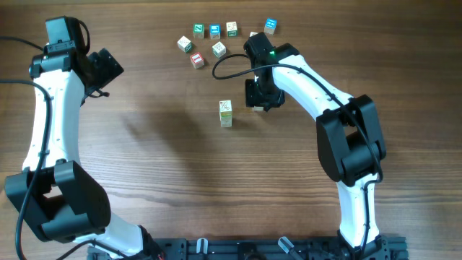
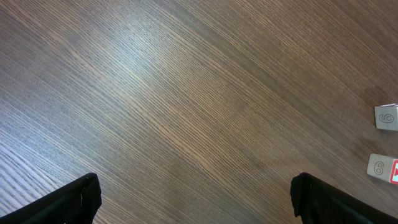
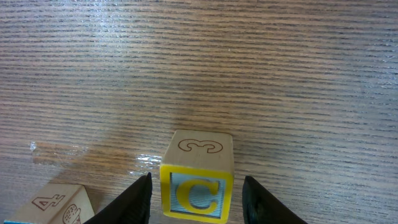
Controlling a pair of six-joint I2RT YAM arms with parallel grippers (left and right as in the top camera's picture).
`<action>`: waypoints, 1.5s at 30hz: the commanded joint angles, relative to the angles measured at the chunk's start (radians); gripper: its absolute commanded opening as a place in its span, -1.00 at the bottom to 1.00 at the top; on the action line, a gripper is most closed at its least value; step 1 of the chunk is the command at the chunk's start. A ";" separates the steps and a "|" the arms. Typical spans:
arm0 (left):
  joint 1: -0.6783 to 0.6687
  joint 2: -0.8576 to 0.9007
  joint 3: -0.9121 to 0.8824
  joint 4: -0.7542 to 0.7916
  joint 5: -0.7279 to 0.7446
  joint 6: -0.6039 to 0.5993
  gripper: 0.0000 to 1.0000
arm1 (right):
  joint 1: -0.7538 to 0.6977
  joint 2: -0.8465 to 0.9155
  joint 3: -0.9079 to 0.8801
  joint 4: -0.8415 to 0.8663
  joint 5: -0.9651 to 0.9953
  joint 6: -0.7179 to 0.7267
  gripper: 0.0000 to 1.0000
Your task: Form a tower
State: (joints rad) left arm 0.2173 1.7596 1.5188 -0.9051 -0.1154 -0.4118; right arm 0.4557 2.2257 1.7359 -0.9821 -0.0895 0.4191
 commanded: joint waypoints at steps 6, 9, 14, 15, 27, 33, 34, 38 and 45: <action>0.003 -0.019 0.013 0.002 -0.010 0.011 1.00 | 0.003 0.017 -0.005 -0.002 -0.005 0.000 -0.05; 0.003 -0.019 0.013 0.002 -0.010 0.011 1.00 | 0.003 0.017 -0.005 -0.002 -0.005 0.000 0.01; 0.003 -0.019 0.013 0.002 -0.010 0.011 1.00 | 0.003 0.017 -0.005 -0.002 -0.005 0.000 0.12; 0.003 -0.019 0.013 0.002 -0.010 0.011 1.00 | 0.003 0.017 -0.005 -0.002 -0.005 0.000 0.16; 0.003 -0.019 0.013 0.002 -0.010 0.011 1.00 | 0.003 0.017 -0.005 -0.002 -0.004 0.000 0.27; 0.003 -0.019 0.013 0.002 -0.010 0.011 1.00 | 0.003 0.017 -0.005 -0.002 0.003 0.000 0.27; 0.003 -0.019 0.013 0.002 -0.010 0.011 1.00 | 0.003 0.017 -0.005 -0.002 0.003 0.000 0.27; 0.003 -0.019 0.013 0.002 -0.010 0.011 1.00 | 0.003 0.017 -0.005 -0.002 0.003 0.001 0.23; 0.003 -0.019 0.013 0.002 -0.010 0.011 1.00 | 0.003 0.017 -0.005 -0.002 0.003 0.001 0.17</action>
State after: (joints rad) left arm 0.2173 1.7596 1.5192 -0.9051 -0.1158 -0.4118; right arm 0.4557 2.2257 1.7359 -0.9821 -0.0895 0.4191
